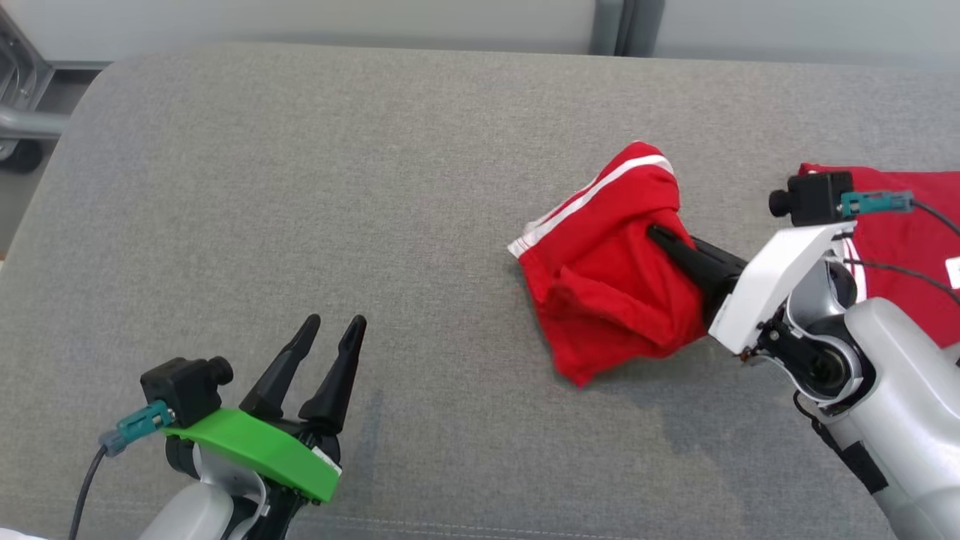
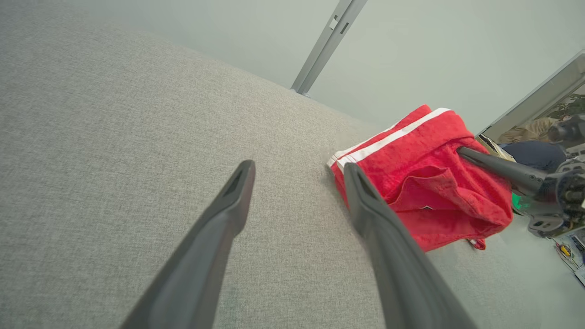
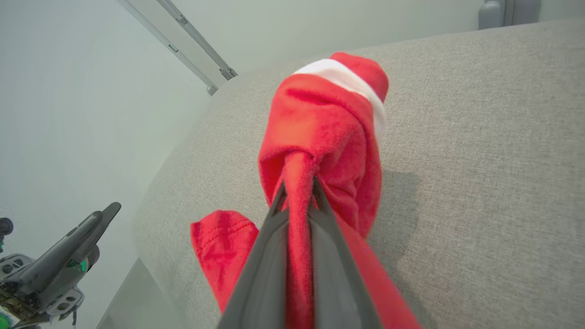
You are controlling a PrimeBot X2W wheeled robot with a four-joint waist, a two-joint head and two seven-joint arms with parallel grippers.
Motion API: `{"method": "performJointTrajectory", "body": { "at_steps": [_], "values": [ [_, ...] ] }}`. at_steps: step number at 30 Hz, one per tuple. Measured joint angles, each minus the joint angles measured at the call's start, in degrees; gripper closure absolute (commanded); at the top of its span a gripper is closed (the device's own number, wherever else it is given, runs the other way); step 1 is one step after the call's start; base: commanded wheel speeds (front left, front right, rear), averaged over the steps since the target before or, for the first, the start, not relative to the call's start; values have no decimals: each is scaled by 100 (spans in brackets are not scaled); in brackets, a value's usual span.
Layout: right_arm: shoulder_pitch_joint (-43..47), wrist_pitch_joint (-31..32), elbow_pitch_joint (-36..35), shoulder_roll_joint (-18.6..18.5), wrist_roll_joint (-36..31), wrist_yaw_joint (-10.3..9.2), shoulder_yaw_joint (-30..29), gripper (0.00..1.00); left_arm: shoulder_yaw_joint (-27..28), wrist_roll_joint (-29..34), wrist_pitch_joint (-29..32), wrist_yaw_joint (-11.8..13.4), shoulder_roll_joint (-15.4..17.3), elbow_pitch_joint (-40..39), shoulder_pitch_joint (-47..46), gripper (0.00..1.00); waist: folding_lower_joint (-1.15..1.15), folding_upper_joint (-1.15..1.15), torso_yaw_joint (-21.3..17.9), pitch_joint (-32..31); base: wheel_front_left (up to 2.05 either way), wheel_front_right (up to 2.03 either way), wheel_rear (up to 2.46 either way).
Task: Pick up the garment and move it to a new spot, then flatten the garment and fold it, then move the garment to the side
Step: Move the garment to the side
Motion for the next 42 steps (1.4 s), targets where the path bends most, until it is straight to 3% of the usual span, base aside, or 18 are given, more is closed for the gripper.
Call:
{"method": "performJointTrajectory", "body": {
  "at_steps": [7, 23, 32, 36, 37, 38, 42],
  "values": [
    [-99, 315, -233, -32, 90, 14, 30, 100, 57, 0, -51, 8, 9, -21, 50, 0, 0, 0, -189, -83, 0, 0, 0],
    [-218, 512, 225, -890, 397, -975, -1270, 100, 131, 54, 82, 149, 335, -516, 52, 0, 0, 0, -454, 501, 0, 0, 0],
    [-860, 512, 499, -1499, -12, -1151, -1692, 100, -13, 278, 237, 147, 286, -887, -480, 0, 0, 0, -554, 1120, 0, 0, 0],
    [-886, 543, 793, -1806, -379, -1190, -1714, 58, -38, 322, 264, 116, 230, -912, -691, 0, 0, 0, -548, 1383, 0, 0, 0],
    [-884, 539, 893, -1894, -481, -1196, -1723, 16, -35, 322, 263, 116, 194, -906, -727, 0, 0, 0, -538, 1441, 0, 0, 0],
    [-883, 535, 1002, -1969, -584, -1196, -1738, 0, -30, 322, 254, 115, 164, -891, -746, 0, 0, 0, -526, 1491, 0, 0, 0],
    [-823, 436, 1356, -2184, -1080, -1196, -1667, 0, 53, 321, 167, 100, 127, -666, -761, 0, 0, 0, -434, 1578, 0, 0, 0]
  ]
}}
